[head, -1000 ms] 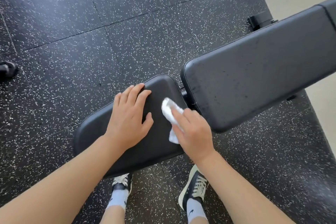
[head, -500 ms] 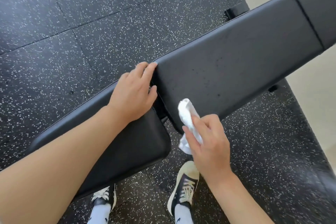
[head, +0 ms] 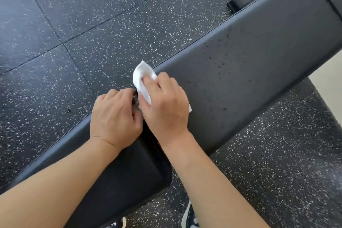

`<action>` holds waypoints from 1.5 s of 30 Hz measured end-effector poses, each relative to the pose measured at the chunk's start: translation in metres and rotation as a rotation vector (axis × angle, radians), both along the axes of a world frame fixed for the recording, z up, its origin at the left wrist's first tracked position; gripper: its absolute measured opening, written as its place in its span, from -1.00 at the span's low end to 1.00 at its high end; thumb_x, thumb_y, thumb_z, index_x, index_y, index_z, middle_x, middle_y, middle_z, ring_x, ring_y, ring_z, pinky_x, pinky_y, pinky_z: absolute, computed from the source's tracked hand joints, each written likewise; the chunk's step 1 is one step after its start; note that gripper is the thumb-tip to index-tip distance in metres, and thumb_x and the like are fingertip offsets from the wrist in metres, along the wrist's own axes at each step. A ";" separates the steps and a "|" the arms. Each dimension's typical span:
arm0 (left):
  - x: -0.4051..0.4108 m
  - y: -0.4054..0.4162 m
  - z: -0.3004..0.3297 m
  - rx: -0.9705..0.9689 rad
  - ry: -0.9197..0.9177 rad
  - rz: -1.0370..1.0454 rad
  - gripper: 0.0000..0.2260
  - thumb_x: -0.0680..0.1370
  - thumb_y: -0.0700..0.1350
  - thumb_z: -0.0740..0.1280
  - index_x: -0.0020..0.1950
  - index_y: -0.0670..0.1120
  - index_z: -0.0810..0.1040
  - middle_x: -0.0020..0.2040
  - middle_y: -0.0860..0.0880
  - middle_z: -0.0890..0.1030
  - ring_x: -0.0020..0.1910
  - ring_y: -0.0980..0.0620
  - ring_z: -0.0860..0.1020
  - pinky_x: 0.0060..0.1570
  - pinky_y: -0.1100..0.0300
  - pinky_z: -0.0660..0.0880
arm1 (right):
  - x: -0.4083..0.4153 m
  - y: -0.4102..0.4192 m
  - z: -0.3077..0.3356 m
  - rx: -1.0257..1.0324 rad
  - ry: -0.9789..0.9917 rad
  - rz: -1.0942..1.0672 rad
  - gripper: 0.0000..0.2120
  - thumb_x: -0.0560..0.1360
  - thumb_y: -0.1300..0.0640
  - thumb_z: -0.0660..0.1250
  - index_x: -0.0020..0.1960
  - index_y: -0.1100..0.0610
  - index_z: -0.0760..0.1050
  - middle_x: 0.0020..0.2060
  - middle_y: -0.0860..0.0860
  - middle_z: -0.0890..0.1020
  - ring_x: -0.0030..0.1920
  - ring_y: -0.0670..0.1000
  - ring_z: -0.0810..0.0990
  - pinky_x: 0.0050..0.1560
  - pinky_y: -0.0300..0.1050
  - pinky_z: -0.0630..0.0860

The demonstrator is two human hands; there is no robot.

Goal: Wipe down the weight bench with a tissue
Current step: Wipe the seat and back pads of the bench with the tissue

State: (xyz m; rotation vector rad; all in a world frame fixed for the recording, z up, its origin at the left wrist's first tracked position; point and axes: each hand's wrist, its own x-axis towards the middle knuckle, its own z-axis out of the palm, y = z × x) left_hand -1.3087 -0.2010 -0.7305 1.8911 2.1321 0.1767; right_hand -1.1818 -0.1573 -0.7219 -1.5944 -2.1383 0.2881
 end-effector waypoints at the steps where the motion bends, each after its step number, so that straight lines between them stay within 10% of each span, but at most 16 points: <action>1: 0.000 0.000 0.000 0.013 -0.001 -0.002 -0.94 0.48 -0.07 0.18 -0.14 -0.04 0.36 -0.25 -0.02 0.49 -0.20 -0.18 0.44 -0.13 -0.03 0.27 | -0.012 0.015 0.001 -0.020 -0.003 -0.016 -0.85 0.53 0.07 0.39 0.01 0.12 0.66 -0.17 0.06 0.54 -0.23 0.11 0.47 -0.30 0.02 0.40; 16: -0.003 0.003 0.003 -0.074 0.059 -0.023 -0.78 0.44 -0.07 0.23 0.01 -0.14 0.52 -0.19 -0.05 0.56 -0.12 -0.20 0.49 -0.02 -0.06 0.37 | 0.148 -0.084 -0.013 0.020 -0.069 0.106 -0.74 0.56 0.22 0.42 0.25 0.20 0.65 -0.23 0.00 0.46 -0.25 0.00 0.34 -0.25 -0.14 0.38; 27: -0.001 0.003 0.002 -0.058 0.050 -0.022 -0.81 0.43 -0.10 0.23 -0.01 -0.12 0.51 -0.18 -0.04 0.56 -0.14 -0.18 0.48 -0.05 -0.04 0.33 | -0.001 0.025 -0.004 0.000 -0.005 0.011 -0.78 0.54 0.10 0.37 0.13 0.15 0.65 -0.19 0.07 0.50 -0.26 0.10 0.42 -0.31 0.02 0.41; 39: -0.003 0.003 0.004 -0.083 0.056 -0.038 -0.77 0.44 -0.11 0.20 0.01 -0.14 0.54 -0.16 -0.07 0.59 -0.10 -0.20 0.51 0.00 -0.05 0.37 | 0.159 -0.081 0.007 -0.059 -0.140 0.509 -0.71 0.57 0.14 0.42 0.27 0.18 0.65 -0.20 0.05 0.51 -0.30 0.09 0.31 -0.37 0.04 0.37; 45: -0.004 0.001 -0.001 -0.012 0.029 -0.018 -0.84 0.44 -0.11 0.19 -0.06 -0.11 0.51 -0.20 -0.05 0.57 -0.14 -0.20 0.49 -0.04 -0.05 0.35 | 0.063 -0.040 -0.006 0.067 -0.145 0.357 -0.78 0.61 0.09 0.32 0.18 0.10 0.68 -0.22 0.05 0.52 -0.29 0.12 0.37 -0.35 0.07 0.38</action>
